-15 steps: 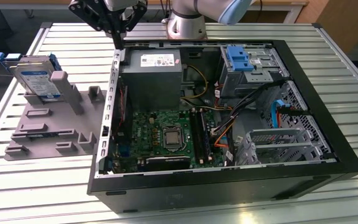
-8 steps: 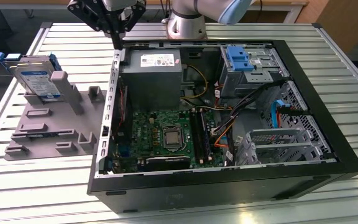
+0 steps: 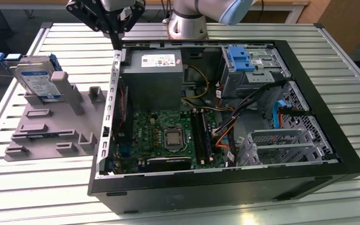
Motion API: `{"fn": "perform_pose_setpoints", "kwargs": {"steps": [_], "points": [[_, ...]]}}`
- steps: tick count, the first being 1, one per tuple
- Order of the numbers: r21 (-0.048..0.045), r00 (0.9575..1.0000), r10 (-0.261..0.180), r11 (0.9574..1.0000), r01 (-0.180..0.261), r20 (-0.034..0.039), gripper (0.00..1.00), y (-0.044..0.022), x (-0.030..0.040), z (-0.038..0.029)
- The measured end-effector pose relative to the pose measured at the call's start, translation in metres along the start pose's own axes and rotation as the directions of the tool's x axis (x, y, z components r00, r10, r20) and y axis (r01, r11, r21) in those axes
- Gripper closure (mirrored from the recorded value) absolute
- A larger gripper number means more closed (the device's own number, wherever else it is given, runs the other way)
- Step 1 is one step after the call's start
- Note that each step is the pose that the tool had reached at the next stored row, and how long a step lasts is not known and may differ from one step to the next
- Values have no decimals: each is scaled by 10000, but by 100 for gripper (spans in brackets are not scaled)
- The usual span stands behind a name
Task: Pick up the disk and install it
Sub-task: 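Reach for the disk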
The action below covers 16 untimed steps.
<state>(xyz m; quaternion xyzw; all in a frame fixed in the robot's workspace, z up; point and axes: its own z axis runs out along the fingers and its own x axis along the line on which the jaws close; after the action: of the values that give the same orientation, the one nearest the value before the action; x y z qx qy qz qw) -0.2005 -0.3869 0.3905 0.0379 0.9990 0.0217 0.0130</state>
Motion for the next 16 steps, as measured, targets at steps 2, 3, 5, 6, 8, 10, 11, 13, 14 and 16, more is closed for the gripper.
{"fn": "perform_pose_setpoints", "kwargs": {"steps": [2,3,5,6,8,10,11,13,14,16], "points": [[-1,10000,0,10000,0,0,89,-1,6,1],[-1,10000,0,10000,0,1,89,-1,9,2],[-1,10000,0,10000,0,1,89,-1,14,2],[0,10000,0,10000,0,0,89,-1,17,3],[-1,10000,1,10000,-1,1,89,-2,23,4],[0,10000,0,10000,0,0,89,-3,29,5],[-1,10000,0,10000,0,0,89,-3,33,5],[0,10000,0,10000,0,0,89,-4,42,6],[0,10000,0,10000,0,0,89,-4,46,7],[-1,10000,0,10000,0,0,89,-4,55,8]]}}
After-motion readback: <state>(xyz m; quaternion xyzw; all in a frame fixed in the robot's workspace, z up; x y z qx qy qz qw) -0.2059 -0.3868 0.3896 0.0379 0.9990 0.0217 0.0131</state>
